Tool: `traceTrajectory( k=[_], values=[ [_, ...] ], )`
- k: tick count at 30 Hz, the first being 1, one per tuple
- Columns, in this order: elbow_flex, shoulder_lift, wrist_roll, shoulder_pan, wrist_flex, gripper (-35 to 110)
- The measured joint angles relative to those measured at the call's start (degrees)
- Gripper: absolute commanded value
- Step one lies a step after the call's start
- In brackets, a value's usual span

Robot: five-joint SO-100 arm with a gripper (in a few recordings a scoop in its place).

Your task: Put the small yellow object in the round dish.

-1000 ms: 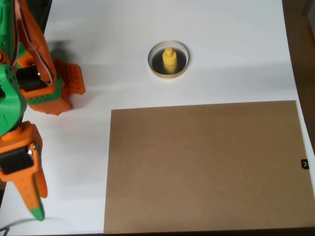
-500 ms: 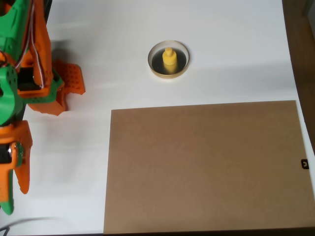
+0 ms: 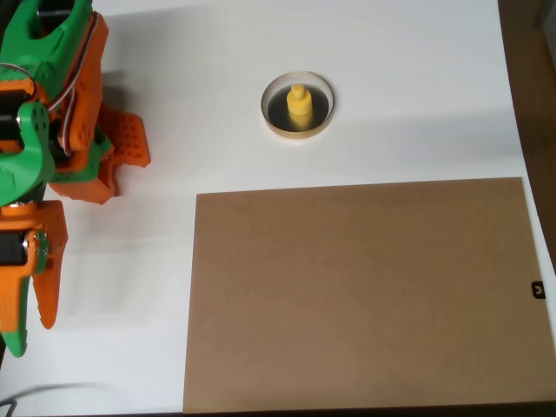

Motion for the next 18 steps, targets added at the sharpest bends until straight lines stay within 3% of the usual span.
traceTrajectory(
  k=[5,9,18],
  values=[
    [0.79,0.00,1.85,-0.62,0.97,13],
    [1.76,0.00,2.20,-1.05,-0.35,0],
    [2.90,0.00,2.20,-0.44,-2.72,0]
  ],
)
